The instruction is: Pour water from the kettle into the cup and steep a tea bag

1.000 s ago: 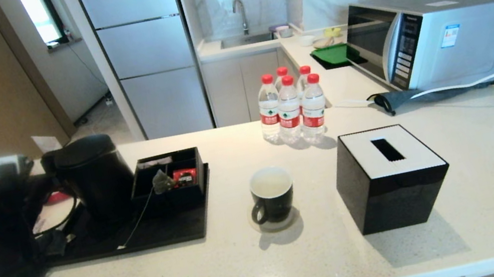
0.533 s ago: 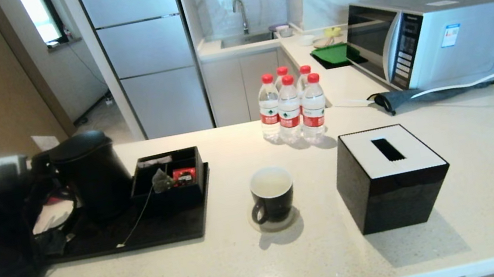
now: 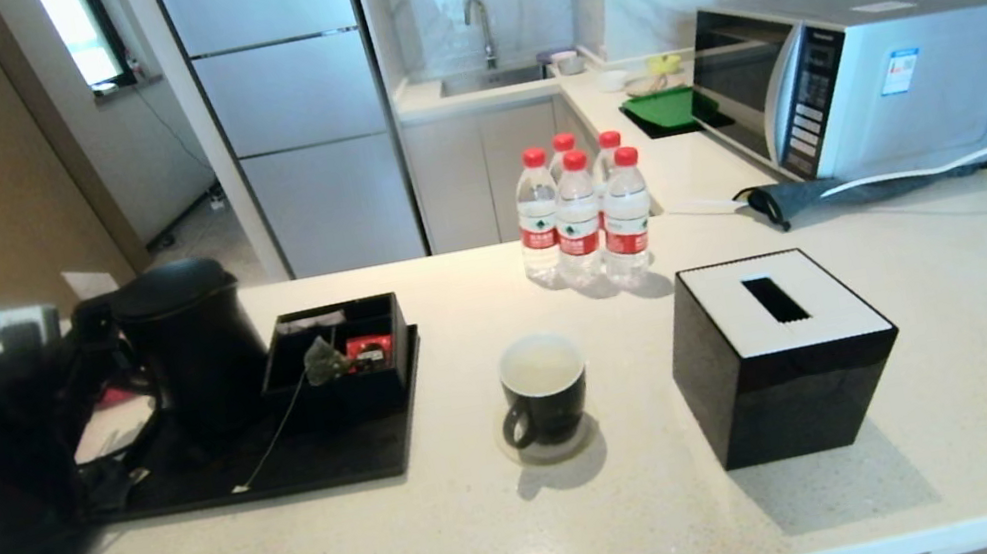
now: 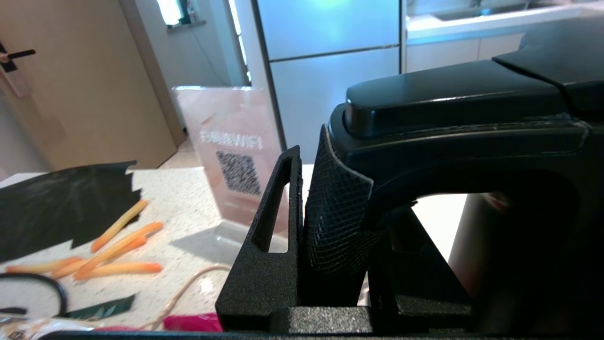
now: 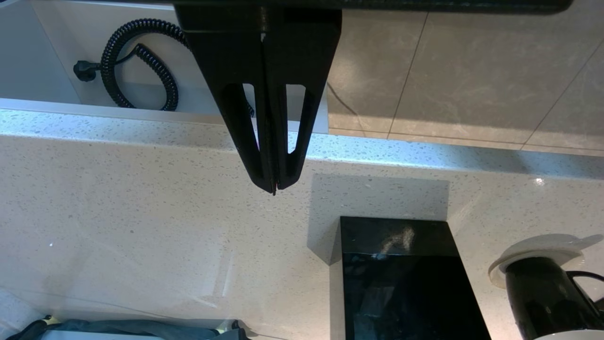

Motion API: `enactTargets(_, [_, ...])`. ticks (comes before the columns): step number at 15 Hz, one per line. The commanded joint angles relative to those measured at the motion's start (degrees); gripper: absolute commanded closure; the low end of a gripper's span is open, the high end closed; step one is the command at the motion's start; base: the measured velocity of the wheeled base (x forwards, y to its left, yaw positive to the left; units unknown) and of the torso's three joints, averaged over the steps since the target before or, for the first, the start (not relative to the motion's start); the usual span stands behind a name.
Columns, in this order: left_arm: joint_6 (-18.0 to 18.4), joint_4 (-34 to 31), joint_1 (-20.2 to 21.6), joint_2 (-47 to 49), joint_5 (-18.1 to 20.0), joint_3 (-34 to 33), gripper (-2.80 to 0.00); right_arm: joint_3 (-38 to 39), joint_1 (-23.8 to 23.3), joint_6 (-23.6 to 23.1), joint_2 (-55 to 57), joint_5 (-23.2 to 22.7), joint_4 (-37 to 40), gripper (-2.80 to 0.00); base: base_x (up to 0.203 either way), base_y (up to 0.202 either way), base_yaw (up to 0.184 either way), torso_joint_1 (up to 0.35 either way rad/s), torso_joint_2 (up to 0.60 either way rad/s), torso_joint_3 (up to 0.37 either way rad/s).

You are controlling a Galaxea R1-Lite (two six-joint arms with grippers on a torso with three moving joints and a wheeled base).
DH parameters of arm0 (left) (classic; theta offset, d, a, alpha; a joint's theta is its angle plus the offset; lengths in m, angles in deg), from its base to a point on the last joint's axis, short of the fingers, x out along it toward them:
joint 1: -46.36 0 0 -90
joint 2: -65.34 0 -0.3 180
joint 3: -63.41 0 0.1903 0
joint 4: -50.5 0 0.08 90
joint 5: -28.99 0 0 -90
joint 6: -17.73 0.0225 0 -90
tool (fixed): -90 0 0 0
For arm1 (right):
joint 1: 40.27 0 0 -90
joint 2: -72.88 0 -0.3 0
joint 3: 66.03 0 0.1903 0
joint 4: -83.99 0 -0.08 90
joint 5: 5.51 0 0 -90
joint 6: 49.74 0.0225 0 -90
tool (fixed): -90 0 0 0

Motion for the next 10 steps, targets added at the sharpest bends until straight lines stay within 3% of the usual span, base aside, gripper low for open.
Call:
enactTargets(1, [-0.7, 1.8, -0.1, -1.3, -0.3, -0.1, 0.00, 0.0, 0.0, 0.0, 0.1, 0.0, 0.0, 0.00, 0.000, 0.000, 0.000, 0.000, 0.00, 0.000])
enactTargets(10, [-1.8, 3.4, 2.1, -8.6, -0.4, -10.1, 0.00, 0.0, 0.0, 0.0, 0.1, 0.0, 0.0, 0.00, 0.000, 0.000, 0.000, 0.000, 0.00, 0.000])
